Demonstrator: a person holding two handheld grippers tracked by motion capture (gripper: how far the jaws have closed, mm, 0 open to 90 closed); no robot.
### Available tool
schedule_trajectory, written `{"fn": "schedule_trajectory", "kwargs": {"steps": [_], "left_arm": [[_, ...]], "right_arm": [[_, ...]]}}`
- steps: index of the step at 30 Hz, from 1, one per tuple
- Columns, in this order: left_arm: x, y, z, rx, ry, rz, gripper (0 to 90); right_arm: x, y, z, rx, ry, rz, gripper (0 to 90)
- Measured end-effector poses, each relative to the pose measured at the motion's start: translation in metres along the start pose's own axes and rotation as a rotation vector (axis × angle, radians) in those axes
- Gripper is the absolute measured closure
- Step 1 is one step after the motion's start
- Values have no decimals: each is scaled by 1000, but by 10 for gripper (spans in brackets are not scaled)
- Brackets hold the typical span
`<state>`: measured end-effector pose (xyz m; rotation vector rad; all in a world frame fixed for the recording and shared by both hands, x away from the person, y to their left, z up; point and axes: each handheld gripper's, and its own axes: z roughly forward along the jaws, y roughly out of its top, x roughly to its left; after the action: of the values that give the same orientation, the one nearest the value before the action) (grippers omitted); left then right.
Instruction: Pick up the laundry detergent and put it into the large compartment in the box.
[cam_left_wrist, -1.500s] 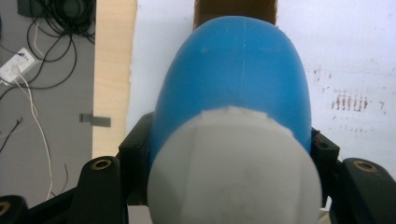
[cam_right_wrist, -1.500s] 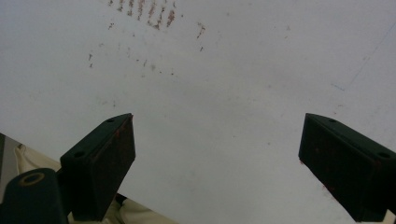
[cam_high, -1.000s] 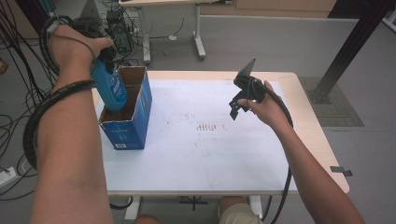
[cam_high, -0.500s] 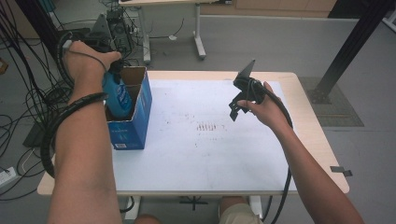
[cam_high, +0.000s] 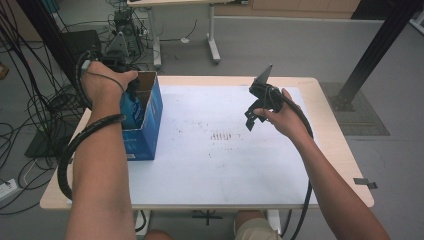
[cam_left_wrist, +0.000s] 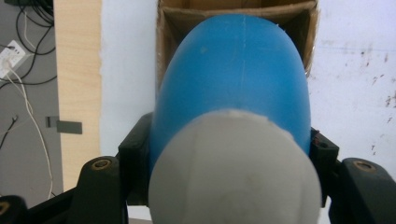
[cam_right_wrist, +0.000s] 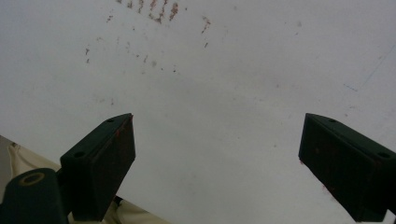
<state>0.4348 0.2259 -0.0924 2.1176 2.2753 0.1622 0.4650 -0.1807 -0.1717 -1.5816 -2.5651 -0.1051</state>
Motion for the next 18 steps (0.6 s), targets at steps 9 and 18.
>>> {"fn": "schedule_trajectory", "kwargs": {"steps": [9, 18], "left_arm": [[-4, -3, 16, -3, 1, 6, 375], [-8, -8, 35, -12, -2, 13, 375]], "right_arm": [[2, 2, -1, 0, -5, -8, 107], [5, 5, 1, 10, -4, -11, 107]]}}
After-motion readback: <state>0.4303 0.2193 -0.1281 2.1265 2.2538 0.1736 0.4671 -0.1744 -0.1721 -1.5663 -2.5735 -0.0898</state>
